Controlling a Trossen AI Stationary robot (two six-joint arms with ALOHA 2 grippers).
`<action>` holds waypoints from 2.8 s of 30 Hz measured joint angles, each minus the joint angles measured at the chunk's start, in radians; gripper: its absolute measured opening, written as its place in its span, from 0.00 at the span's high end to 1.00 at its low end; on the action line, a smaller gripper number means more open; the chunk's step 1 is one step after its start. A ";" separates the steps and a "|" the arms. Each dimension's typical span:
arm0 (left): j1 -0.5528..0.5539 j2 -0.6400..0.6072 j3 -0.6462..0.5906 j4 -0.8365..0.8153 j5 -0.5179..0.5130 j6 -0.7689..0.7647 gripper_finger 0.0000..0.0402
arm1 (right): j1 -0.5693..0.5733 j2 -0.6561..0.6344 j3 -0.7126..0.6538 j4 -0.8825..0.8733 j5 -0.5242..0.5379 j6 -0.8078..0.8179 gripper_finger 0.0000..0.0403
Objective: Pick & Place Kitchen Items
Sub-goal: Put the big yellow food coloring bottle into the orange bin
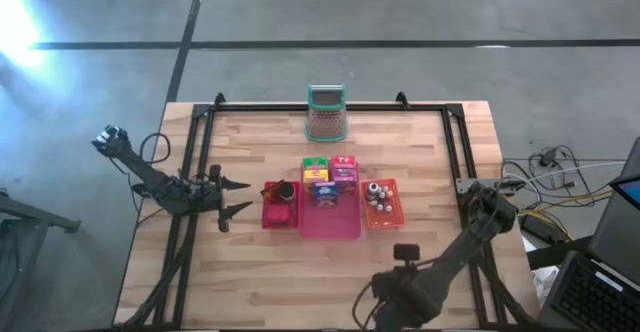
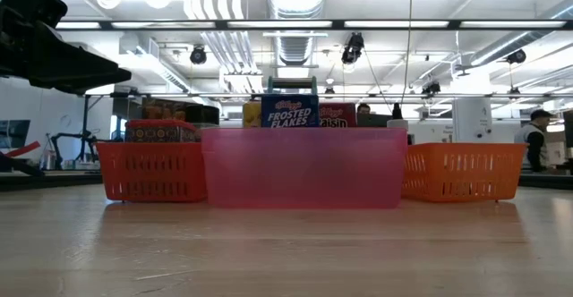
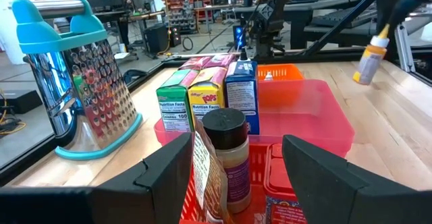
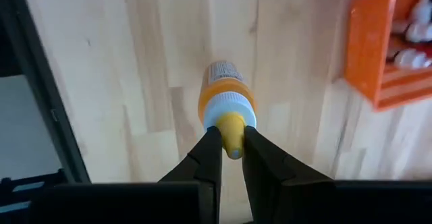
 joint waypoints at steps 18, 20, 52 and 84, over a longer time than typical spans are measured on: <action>0.000 0.000 0.000 0.000 0.000 0.000 0.41 | -0.246 -0.338 -0.047 0.000 0.164 -0.258 0.92; 0.000 0.000 0.000 0.000 0.000 0.000 0.41 | -0.280 -0.356 -0.080 0.008 0.161 -0.281 0.92; 0.000 0.000 0.000 0.000 0.000 0.000 0.41 | -0.460 -0.484 -0.478 0.276 0.051 -0.406 0.92; 0.000 0.000 0.000 0.000 0.000 0.000 0.41 | -0.548 -0.483 -0.653 0.510 -0.074 -0.502 0.92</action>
